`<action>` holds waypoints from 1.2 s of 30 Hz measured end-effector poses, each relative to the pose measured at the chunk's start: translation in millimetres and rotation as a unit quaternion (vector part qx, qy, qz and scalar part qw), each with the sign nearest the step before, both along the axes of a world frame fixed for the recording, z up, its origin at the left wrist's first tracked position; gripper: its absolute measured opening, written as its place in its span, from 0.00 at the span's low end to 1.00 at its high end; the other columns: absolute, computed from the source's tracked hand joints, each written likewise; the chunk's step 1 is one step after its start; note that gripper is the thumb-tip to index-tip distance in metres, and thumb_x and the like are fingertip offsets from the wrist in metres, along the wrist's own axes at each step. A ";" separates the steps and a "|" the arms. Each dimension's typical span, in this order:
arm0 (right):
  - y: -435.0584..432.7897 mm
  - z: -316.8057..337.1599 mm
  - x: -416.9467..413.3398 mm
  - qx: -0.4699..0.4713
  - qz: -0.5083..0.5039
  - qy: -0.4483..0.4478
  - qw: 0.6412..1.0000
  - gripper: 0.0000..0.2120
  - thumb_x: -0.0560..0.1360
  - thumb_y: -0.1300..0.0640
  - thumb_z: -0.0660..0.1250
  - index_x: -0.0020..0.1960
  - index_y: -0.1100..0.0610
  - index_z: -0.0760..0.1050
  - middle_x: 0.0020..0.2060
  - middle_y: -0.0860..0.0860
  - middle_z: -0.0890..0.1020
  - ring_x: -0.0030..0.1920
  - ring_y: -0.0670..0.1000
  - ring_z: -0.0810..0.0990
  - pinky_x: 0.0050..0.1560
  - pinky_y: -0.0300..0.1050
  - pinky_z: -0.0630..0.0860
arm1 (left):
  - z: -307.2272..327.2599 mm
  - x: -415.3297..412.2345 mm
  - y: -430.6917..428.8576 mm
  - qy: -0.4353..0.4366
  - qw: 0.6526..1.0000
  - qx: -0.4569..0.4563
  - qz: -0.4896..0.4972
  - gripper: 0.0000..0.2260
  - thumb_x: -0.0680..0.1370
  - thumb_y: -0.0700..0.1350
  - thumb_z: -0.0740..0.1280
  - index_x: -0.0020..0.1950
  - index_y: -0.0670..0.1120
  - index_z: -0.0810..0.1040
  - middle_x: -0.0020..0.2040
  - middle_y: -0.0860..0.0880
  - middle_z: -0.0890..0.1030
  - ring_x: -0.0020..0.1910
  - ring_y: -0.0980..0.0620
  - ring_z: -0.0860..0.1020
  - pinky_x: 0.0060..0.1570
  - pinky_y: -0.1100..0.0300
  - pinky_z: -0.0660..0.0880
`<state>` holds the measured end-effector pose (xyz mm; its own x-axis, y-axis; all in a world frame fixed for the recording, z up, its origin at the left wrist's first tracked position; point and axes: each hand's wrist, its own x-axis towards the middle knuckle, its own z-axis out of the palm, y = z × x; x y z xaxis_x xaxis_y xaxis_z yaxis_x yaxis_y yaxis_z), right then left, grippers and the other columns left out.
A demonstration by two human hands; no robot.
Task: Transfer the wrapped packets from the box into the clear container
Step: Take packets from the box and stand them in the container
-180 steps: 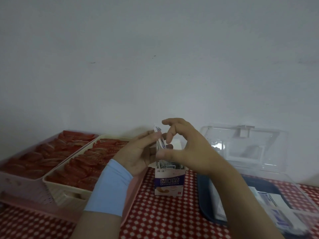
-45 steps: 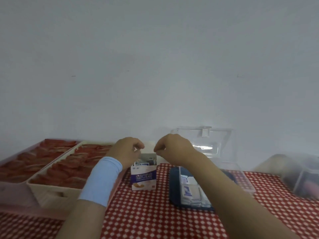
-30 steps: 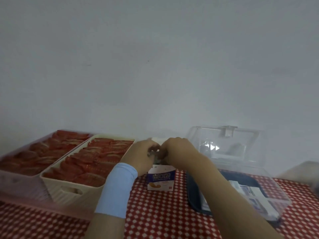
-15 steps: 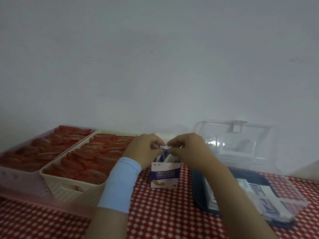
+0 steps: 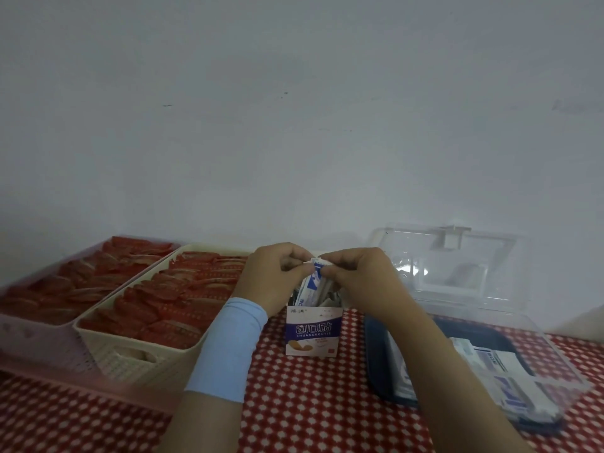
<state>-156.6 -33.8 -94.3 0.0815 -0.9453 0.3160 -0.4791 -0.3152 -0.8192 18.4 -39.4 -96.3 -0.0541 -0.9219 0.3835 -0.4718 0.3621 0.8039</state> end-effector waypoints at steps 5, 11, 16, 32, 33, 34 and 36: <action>2.0 4.2 -1.2 -0.045 -0.013 -0.031 0.998 0.07 0.78 0.59 0.70 0.46 0.48 0.84 0.36 0.46 0.86 0.35 0.45 0.84 0.38 0.37 0.81 | 1.1 1.9 -0.6 0.082 0.996 0.027 -0.032 0.12 0.73 0.41 0.75 0.51 0.54 0.79 0.42 0.53 0.86 0.45 0.57 0.84 0.47 0.60 0.80; 10.7 14.3 -1.0 -0.072 0.022 -0.092 0.993 0.11 0.78 0.65 0.68 0.44 0.50 0.82 0.32 0.42 0.84 0.32 0.39 0.80 0.31 0.29 0.73 | 2.5 2.2 1.8 0.023 0.998 0.018 -0.049 0.08 0.72 0.41 0.76 0.42 0.55 0.82 0.40 0.54 0.86 0.40 0.57 0.83 0.43 0.61 0.79; 12.6 15.2 -0.7 -0.048 0.035 -0.127 0.990 0.09 0.78 0.65 0.69 0.46 0.52 0.83 0.37 0.49 0.86 0.32 0.40 0.80 0.31 0.32 0.75 | 5.1 2.1 4.3 0.039 0.997 0.019 -0.059 0.06 0.73 0.40 0.75 0.43 0.51 0.83 0.41 0.51 0.86 0.41 0.55 0.83 0.41 0.64 0.78; 14.5 17.1 -3.2 -0.006 0.035 -0.178 0.983 0.09 0.78 0.63 0.70 0.51 0.51 0.84 0.40 0.49 0.88 0.38 0.44 0.85 0.38 0.36 0.80 | 10.1 4.8 7.4 0.146 0.974 0.115 -0.127 0.05 0.76 0.39 0.72 0.50 0.40 0.80 0.46 0.40 0.86 0.46 0.41 0.84 0.50 0.45 0.81; 14.9 17.5 -3.9 0.001 0.037 -0.188 0.981 0.09 0.77 0.63 0.70 0.52 0.51 0.84 0.40 0.49 0.88 0.39 0.45 0.86 0.39 0.36 0.80 | 10.6 4.6 7.6 0.146 0.976 0.112 -0.119 0.06 0.76 0.38 0.73 0.50 0.39 0.79 0.45 0.42 0.87 0.45 0.42 0.85 0.47 0.48 0.82; 15.1 17.8 -4.1 0.013 0.041 -0.200 0.979 0.09 0.77 0.63 0.71 0.53 0.52 0.84 0.41 0.50 0.88 0.41 0.47 0.86 0.40 0.38 0.82 | 11.2 4.1 8.1 0.143 0.978 0.108 -0.109 0.07 0.75 0.37 0.73 0.50 0.38 0.79 0.44 0.44 0.87 0.44 0.44 0.86 0.43 0.52 0.82; 15.3 17.7 -3.6 0.047 0.043 -0.216 0.974 0.08 0.77 0.62 0.71 0.56 0.57 0.84 0.43 0.52 0.88 0.43 0.51 0.87 0.44 0.45 0.84 | 12.1 1.9 10.6 0.144 0.979 0.108 -0.095 0.09 0.73 0.36 0.75 0.50 0.37 0.78 0.43 0.45 0.87 0.42 0.47 0.86 0.38 0.57 0.81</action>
